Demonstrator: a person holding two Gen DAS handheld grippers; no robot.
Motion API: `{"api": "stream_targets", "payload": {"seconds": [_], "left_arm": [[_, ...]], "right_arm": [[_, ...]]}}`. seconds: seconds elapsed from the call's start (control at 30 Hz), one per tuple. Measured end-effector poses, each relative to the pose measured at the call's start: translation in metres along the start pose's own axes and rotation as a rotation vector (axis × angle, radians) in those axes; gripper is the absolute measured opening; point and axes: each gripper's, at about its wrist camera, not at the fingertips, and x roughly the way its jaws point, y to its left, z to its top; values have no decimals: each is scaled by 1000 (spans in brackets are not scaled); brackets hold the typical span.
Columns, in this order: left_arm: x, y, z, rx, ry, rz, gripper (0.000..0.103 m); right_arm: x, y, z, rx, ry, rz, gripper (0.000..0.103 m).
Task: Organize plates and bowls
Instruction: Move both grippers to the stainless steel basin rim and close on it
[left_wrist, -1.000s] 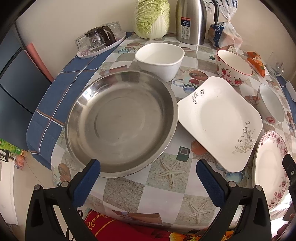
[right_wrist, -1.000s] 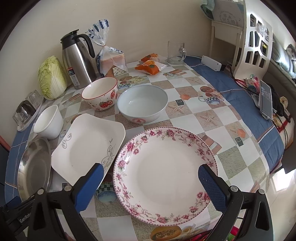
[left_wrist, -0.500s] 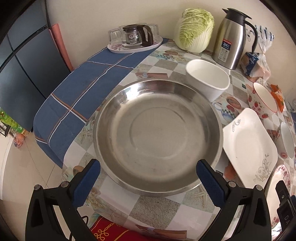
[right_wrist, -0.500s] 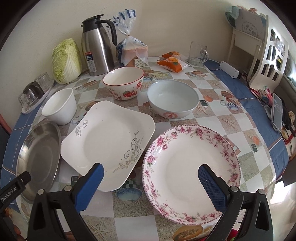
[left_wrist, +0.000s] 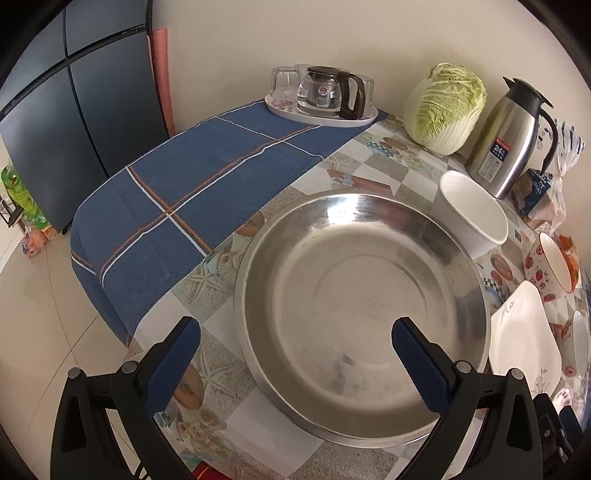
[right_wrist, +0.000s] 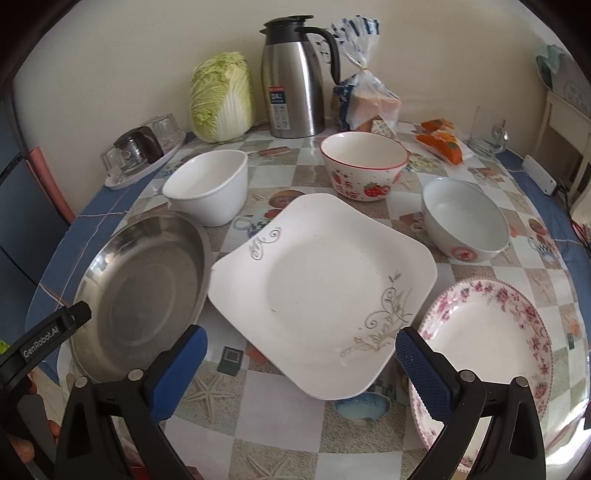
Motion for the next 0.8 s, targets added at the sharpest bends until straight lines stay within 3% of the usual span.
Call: {"api": "stream_targets", "payload": {"seconds": [0.13, 0.23, 0.5, 0.57, 0.63, 0.8], "left_arm": [[12, 9, 4, -16, 40, -31, 103], [18, 15, 7, -31, 44, -40, 103], [42, 31, 9, -70, 83, -7, 102], [47, 32, 10, -62, 85, 5, 95], [51, 32, 12, -50, 90, 17, 81], [64, 36, 16, -68, 120, 13, 63]], "right_arm": [[9, 14, 2, -27, -1, 65, 103], [20, 21, 3, -33, 19, 100, 92], [37, 39, 8, -47, 45, 181, 77], [40, 44, 9, -49, 54, 199, 70], [44, 49, 10, -62, 64, 226, 64], [50, 58, 15, -67, 60, 264, 53]]}}
